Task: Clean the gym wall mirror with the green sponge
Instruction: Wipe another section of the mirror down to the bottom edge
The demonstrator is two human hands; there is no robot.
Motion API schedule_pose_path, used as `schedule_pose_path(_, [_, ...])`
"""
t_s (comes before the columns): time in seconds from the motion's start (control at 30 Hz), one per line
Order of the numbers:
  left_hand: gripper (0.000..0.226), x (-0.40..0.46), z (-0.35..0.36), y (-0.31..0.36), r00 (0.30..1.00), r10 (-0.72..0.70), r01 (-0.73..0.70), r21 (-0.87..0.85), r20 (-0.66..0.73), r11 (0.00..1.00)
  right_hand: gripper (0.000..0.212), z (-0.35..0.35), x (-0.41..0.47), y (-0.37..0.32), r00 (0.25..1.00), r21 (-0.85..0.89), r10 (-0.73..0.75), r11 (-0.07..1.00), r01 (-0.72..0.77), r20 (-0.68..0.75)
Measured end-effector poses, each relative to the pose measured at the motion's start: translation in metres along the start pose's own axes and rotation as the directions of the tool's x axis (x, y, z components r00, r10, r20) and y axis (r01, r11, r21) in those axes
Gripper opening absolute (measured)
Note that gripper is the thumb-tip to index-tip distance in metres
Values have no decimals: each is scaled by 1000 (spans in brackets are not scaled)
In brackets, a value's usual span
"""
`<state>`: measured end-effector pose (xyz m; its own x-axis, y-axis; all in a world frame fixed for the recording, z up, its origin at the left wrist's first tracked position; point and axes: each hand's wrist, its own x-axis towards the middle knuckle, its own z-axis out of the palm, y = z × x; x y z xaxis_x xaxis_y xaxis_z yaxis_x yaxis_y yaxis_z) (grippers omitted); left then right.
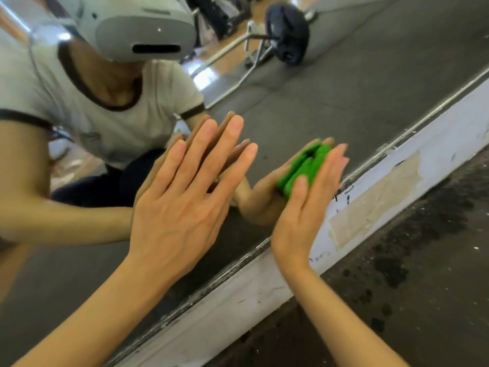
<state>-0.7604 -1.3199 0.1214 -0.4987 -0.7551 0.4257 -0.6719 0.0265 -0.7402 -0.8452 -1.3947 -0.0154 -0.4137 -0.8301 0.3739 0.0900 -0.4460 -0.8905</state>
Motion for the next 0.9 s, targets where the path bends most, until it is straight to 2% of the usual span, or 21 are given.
schedule_pose_path(0.07, [56,1,1,4,1000,25,-26,48,9,999,55,2,11,-2,976,67,186,982,-179,-115])
schedule_pose_path(0.1, [55,2,2,5,1000,26,-27,49,4,998,56,6,4,-13,967,117,237,967,-226,-91])
schedule_pose_path(0.2, [53,1,0,3,999,5,-7,38,48,999,60,14,-71,-33,977,142,198,968,-208,81])
schedule_pose_path(0.27, [55,0,-1,3,998,4,-7,45,64,999,58,8,-76,-25,977,125,156,977,-174,143])
schedule_pose_path(0.37, [56,1,1,2,999,0,-2,50,42,999,56,-5,-8,-6,987,91,157,983,-160,39])
schedule_pose_path(0.47, [56,1,3,3,1000,-1,-1,79,26,997,57,-18,62,8,953,71,255,967,-247,-164])
schedule_pose_path(0.53, [56,2,4,3,1000,-5,3,83,27,997,57,-11,58,-6,942,114,304,950,-289,-144])
schedule_pose_path(0.57, [56,1,4,4,1000,-7,5,81,27,997,57,-6,41,-16,965,108,250,964,-242,-78])
schedule_pose_path(0.63, [56,1,4,4,1000,-10,8,88,24,996,56,2,-2,-32,995,36,-2,999,-1,100])
schedule_pose_path(0.7, [57,1,6,4,1000,1,-3,94,21,996,54,-3,-3,-28,929,-37,-270,957,288,252])
schedule_pose_path(0.73, [57,1,6,4,1000,3,-4,99,18,995,53,-6,14,-24,909,-70,-320,934,349,267])
schedule_pose_path(0.8, [57,0,8,5,1000,-2,1,116,3,993,53,-9,58,-18,946,-84,-271,954,289,178])
schedule_pose_path(0.9, [57,1,9,5,1000,-2,2,119,2,993,56,1,94,-40,988,54,-152,987,153,-27])
